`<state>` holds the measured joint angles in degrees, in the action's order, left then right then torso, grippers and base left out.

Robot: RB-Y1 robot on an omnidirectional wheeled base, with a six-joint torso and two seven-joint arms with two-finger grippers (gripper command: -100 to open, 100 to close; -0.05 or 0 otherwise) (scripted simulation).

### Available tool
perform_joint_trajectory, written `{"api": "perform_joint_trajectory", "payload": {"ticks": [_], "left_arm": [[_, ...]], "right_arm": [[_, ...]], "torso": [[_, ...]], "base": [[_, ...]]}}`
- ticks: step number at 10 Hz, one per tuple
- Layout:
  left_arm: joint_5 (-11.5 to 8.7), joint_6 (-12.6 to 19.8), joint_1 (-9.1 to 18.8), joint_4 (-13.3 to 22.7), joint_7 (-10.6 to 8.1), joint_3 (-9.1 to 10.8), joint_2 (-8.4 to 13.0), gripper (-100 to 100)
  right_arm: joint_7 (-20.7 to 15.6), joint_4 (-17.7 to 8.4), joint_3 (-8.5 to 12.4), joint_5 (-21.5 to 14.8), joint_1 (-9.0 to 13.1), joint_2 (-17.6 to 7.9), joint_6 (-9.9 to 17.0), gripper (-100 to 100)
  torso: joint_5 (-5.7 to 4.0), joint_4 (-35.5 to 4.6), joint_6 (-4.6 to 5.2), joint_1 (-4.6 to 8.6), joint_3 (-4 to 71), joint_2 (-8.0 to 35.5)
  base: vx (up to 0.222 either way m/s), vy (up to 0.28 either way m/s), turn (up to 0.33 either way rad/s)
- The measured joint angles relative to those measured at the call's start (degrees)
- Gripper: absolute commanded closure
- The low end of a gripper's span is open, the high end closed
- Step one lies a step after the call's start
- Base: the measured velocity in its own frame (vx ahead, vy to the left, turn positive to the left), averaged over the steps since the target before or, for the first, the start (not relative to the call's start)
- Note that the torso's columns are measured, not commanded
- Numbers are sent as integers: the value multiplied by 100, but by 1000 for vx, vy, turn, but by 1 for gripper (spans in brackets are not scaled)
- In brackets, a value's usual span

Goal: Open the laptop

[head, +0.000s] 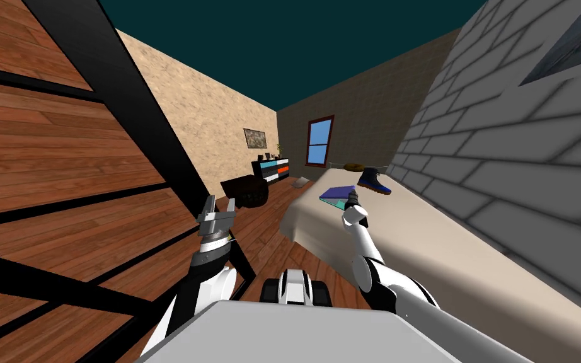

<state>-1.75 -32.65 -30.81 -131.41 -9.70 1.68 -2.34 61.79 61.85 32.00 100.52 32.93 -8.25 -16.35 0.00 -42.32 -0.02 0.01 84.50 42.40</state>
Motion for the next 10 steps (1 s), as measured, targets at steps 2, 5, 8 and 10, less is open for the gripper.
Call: {"api": "perform_joint_trajectory", "payload": {"ticks": [2,5,8,10], "left_arm": [[0,0,0,0,0,0,0,0],[0,0,-2,0,0,1,0,0],[0,0,-1,0,0,1,0,0],[0,0,-1,0,0,0,0,0]], "right_arm": [[-256,36,224,200,-26,-119,-36,-100],[-573,-95,620,427,31,-386,1,-100],[-1072,17,816,947,-57,-551,30,-100],[-1403,77,1064,1276,-111,-692,55,-100]], "torso": [[0,4,-3,-1,9,-14],[1,5,3,-2,9,-16],[0,3,-5,-2,7,-9],[2,1,-3,-7,3,-4]], "base": [[-57,13,248],[-41,21,140],[-28,8,151],[-50,20,254]]}}
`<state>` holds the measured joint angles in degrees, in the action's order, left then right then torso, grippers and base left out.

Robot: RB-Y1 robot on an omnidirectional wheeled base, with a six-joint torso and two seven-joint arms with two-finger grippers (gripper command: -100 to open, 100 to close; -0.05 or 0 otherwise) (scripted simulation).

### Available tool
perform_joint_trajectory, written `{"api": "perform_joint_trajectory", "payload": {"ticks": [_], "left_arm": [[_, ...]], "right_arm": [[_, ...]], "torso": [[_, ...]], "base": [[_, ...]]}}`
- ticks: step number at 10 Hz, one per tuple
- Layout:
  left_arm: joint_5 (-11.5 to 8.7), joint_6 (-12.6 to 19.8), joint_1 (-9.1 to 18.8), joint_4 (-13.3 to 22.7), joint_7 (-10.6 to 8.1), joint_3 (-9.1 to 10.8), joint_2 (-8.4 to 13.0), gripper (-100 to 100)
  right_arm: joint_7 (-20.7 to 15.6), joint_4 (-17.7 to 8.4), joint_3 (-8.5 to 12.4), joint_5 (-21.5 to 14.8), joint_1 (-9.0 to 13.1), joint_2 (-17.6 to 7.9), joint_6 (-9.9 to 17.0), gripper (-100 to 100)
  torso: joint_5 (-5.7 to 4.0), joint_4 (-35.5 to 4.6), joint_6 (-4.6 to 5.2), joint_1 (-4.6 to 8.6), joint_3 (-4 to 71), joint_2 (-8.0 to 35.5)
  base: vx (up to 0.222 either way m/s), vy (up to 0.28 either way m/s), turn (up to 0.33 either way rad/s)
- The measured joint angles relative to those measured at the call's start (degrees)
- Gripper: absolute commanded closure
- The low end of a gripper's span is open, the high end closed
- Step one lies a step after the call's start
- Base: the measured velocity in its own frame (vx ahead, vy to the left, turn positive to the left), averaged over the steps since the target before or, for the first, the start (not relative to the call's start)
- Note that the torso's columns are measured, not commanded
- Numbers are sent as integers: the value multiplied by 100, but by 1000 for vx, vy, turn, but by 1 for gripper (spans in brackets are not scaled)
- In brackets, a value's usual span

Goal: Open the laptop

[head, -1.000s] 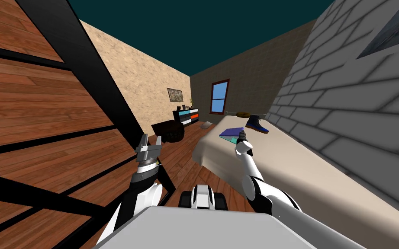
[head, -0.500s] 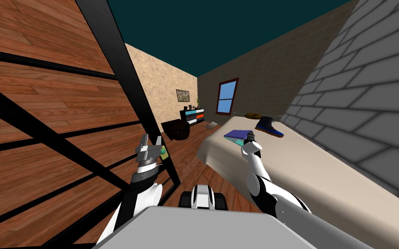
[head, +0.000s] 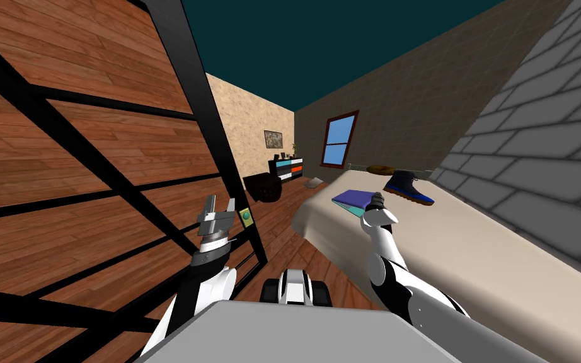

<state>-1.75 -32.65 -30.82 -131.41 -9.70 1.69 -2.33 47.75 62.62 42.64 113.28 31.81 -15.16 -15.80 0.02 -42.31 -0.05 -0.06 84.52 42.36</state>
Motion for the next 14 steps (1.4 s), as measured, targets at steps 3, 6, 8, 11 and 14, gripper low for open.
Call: {"api": "perform_joint_trajectory", "payload": {"ticks": [3,6,8,11,14], "left_arm": [[0,0,-1,0,0,1,0,0],[0,0,-2,0,0,1,0,0],[0,0,-2,0,0,1,0,0],[0,0,-2,0,0,1,0,0],[0,0,-2,0,0,2,0,0]], "right_arm": [[-468,12,366,512,-57,-292,43,-100],[-810,-75,732,661,6,-458,105,-100],[-950,-3,734,809,-45,-468,95,-100],[-1424,104,896,1333,-128,-673,4,-100],[-1724,147,1161,1629,-191,-806,67,0]], "torso": [[-2,3,9,7,5,-9],[-2,3,7,7,5,-9],[-4,4,6,12,8,-13],[-3,2,10,9,4,-8],[-4,4,7,13,7,-12]], "base": [[-42,24,141],[-29,18,155],[-15,12,143],[-33,22,156],[-18,11,60]]}}
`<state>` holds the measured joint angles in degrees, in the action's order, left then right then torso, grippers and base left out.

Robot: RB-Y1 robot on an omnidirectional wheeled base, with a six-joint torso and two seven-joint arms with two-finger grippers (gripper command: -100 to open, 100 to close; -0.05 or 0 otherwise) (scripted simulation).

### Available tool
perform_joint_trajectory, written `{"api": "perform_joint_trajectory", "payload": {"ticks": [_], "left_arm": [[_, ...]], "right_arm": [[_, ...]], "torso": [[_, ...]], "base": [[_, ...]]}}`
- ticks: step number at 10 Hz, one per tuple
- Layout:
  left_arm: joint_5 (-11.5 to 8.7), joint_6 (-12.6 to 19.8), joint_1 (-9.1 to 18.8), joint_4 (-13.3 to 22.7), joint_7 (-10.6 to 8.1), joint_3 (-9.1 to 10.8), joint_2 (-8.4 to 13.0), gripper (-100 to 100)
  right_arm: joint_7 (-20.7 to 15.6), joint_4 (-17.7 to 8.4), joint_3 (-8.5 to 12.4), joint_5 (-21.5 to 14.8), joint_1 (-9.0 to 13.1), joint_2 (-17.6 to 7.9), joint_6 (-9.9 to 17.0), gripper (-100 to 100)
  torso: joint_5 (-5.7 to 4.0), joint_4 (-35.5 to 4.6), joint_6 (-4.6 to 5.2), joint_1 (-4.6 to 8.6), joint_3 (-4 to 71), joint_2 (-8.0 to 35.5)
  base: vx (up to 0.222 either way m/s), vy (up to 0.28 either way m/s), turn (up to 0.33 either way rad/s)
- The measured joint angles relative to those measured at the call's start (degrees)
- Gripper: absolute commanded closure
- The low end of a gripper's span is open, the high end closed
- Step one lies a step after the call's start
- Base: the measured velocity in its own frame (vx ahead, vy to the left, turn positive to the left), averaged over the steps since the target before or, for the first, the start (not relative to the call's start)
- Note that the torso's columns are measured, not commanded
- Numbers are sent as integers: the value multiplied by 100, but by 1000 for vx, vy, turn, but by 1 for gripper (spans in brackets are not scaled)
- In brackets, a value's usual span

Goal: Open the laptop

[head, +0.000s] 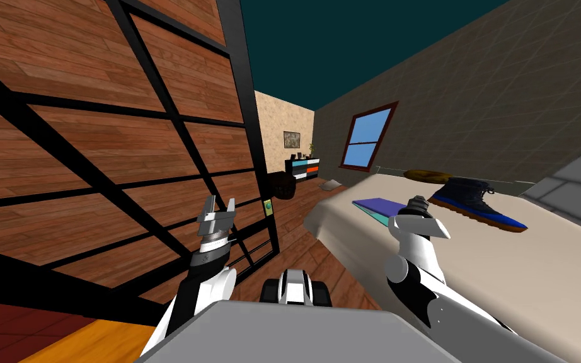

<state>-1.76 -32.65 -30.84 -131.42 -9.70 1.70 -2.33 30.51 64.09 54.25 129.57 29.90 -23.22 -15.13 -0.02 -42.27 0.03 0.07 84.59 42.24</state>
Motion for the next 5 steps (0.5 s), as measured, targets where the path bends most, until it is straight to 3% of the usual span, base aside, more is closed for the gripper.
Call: {"api": "perform_joint_trajectory", "payload": {"ticks": [5], "left_arm": [[0,0,0,0,0,0,0,0]], "right_arm": [[2,1,-2,0,0,1,-1,0]], "torso": [[2,-2,-3,-8,-3,6]], "base": [[0,0,0]]}}
